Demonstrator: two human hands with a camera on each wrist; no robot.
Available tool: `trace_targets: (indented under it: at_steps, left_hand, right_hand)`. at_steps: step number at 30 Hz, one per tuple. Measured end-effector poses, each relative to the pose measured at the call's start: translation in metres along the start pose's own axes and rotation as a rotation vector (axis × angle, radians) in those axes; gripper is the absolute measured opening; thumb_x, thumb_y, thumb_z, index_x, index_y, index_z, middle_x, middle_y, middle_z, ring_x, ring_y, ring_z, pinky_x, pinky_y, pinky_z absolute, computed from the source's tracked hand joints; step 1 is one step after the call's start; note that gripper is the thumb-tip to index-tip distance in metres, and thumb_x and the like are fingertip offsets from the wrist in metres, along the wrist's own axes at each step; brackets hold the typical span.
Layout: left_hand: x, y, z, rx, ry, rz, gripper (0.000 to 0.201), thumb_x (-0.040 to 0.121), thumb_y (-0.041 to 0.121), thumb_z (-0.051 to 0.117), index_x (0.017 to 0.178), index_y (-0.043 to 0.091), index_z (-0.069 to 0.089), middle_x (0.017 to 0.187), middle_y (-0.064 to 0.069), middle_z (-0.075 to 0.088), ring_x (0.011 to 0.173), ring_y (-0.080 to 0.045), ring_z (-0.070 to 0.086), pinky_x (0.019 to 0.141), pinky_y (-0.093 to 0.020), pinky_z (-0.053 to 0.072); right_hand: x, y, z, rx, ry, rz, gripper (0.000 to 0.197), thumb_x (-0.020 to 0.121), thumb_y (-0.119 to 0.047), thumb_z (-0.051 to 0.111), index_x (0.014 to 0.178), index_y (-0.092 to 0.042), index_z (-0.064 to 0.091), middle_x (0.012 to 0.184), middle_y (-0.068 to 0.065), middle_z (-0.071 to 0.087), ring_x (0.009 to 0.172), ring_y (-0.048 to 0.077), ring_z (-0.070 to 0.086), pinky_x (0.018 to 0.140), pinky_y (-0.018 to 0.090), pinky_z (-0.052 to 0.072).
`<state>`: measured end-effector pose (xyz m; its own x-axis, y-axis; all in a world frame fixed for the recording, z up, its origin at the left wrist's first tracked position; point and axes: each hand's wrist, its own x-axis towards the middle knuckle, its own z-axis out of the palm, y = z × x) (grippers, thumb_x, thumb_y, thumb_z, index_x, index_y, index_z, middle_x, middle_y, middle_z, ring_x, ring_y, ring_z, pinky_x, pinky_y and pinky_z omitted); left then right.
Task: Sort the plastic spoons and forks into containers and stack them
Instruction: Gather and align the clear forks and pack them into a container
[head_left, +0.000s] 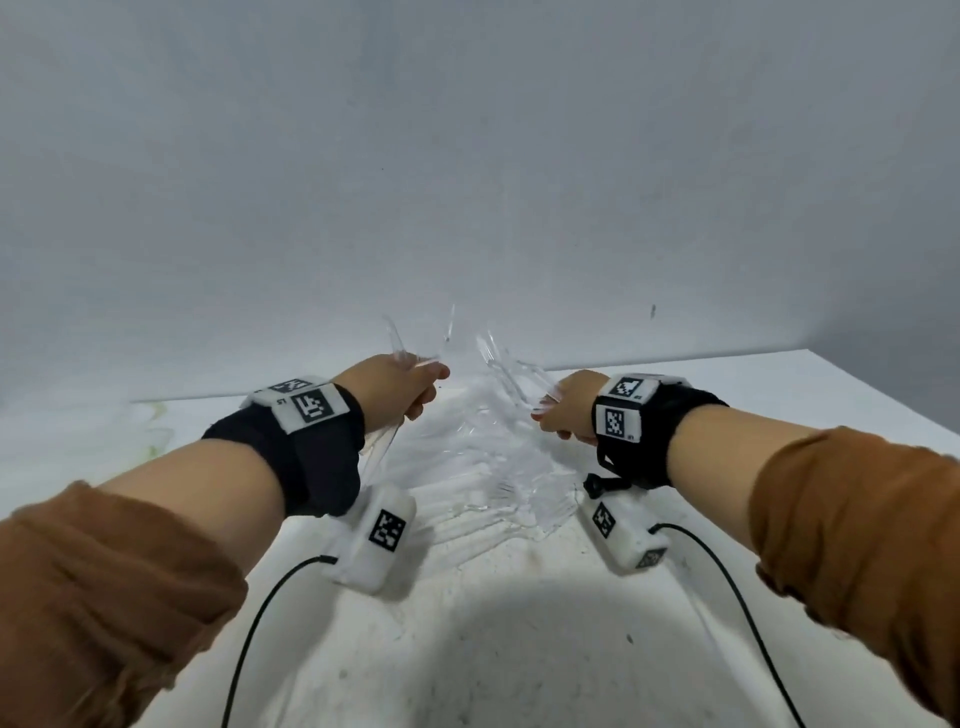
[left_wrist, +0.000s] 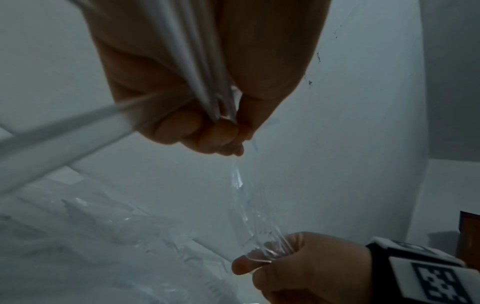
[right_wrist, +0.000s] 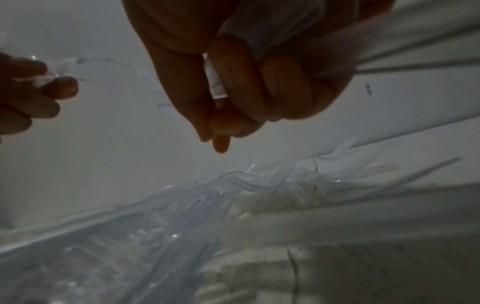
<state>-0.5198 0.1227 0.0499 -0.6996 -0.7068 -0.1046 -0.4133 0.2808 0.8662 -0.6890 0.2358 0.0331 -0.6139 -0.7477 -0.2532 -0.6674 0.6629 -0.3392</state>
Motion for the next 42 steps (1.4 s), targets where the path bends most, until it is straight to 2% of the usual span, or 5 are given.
trace_targets:
  at_steps: [13,16,23,30,42]
  left_hand:
    - [0.045,-0.005,-0.007,0.663,-0.137,0.006,0.03,0.093,0.031,0.045,0.07,0.013,0.039,0.064,-0.001,0.037,0.056,-0.015,0.034,0.055,-0.025,0.027]
    - [0.056,-0.011,-0.001,0.781,-0.183,0.004,0.036,0.094,0.029,0.043,0.063,0.014,0.033,0.066,-0.003,0.035,0.059,-0.016,0.032,0.055,-0.025,0.026]
    - [0.065,-0.021,0.014,0.957,-0.311,0.047,0.045,0.099,0.036,0.036,0.126,0.006,0.054,0.128,-0.011,0.056,0.11,-0.025,0.051,0.086,-0.025,0.037]
    - [0.073,-0.026,0.018,0.975,-0.335,0.069,0.016,0.088,0.032,0.059,0.086,0.02,0.049,0.095,0.003,0.05,0.087,-0.015,0.044,0.067,-0.021,0.034]
    - [0.061,-0.014,-0.003,0.818,-0.251,0.082,0.034,0.093,0.034,0.053,0.115,0.009,0.059,0.1,-0.006,0.061,0.09,-0.021,0.057,0.067,-0.023,0.039]
  right_hand:
    - [0.022,-0.009,0.007,0.046,-0.14,0.095,0.025,0.083,-0.032,0.065,0.064,-0.015,0.064,0.065,-0.001,0.065,0.045,0.012,0.047,0.049,0.021,0.04]
    - [0.022,-0.004,0.004,0.138,-0.074,0.142,0.027,0.085,-0.029,0.063,0.063,-0.014,0.06,0.036,-0.008,0.052,0.034,0.009,0.044,0.046,0.02,0.036]
    - [0.014,0.004,-0.001,0.367,0.12,0.158,0.026,0.09,-0.025,0.059,0.071,-0.029,0.043,0.068,-0.006,0.048,0.054,0.01,0.047,0.041,0.017,0.04]
    - [0.003,-0.008,0.0,0.685,0.194,0.135,0.005,0.093,-0.011,0.052,0.093,-0.016,0.054,0.072,-0.001,0.056,0.05,0.009,0.06,0.04,0.018,0.036]
    - [0.007,-0.02,-0.026,0.591,0.161,0.051,0.021,0.089,-0.008,0.049,0.069,-0.009,0.054,0.07,0.015,0.056,0.054,0.024,0.046,0.051,0.027,0.039]
